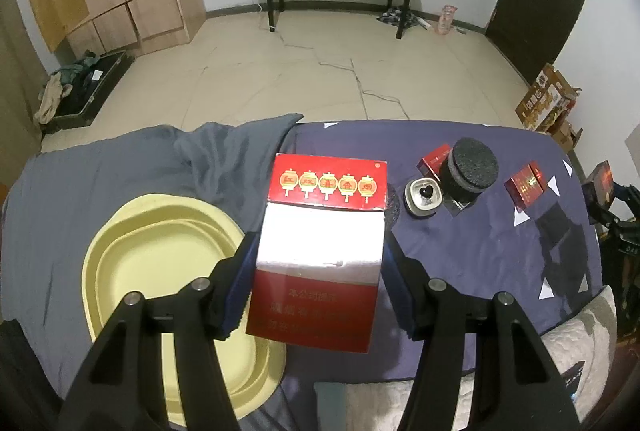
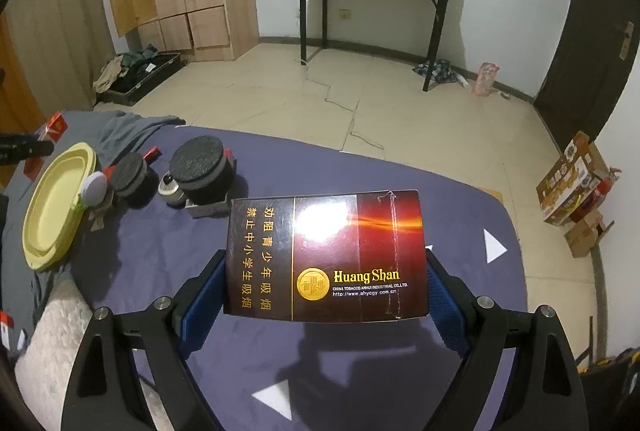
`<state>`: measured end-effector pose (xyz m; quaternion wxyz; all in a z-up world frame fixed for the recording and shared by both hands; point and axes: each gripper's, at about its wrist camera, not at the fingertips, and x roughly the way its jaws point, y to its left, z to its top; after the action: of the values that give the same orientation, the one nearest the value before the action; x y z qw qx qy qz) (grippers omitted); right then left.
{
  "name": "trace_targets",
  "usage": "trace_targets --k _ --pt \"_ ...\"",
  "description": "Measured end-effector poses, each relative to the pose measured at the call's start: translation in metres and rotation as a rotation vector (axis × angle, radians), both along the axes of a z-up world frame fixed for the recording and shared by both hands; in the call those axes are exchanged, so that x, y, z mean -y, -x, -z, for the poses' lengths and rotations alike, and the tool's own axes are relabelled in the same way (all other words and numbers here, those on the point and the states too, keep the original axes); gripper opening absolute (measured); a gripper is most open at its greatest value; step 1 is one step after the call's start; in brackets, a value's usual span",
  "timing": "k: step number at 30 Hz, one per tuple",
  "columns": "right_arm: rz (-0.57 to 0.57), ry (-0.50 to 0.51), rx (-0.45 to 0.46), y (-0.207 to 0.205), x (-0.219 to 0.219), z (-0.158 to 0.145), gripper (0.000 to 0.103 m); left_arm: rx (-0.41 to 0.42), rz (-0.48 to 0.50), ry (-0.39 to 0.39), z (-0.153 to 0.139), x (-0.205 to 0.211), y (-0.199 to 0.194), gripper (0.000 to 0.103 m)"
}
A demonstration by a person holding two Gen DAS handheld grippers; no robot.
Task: Organize rigid objects
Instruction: 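Carry both packs to the yellow tray and open both tools to drop them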
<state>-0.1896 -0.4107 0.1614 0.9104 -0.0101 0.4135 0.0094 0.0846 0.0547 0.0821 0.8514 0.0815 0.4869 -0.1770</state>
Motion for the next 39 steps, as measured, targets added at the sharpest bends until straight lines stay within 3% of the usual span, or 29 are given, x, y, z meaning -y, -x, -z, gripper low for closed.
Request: trace_targets --k 13,28,39 --pt "0.012 -0.059 -0.013 -0.001 0.012 -0.021 0.090 0.020 0.010 0.002 -0.007 -0.001 0.012 0.061" --pt "-0.001 -0.057 -0.021 -0.010 0.002 -0.018 0.090 0.007 -0.009 0.006 -0.006 -0.012 0.008 0.060" --pt "-0.043 -0.079 0.027 -0.007 -0.007 -0.028 0.090 0.021 -0.063 0.021 -0.010 -0.045 0.003 0.060"
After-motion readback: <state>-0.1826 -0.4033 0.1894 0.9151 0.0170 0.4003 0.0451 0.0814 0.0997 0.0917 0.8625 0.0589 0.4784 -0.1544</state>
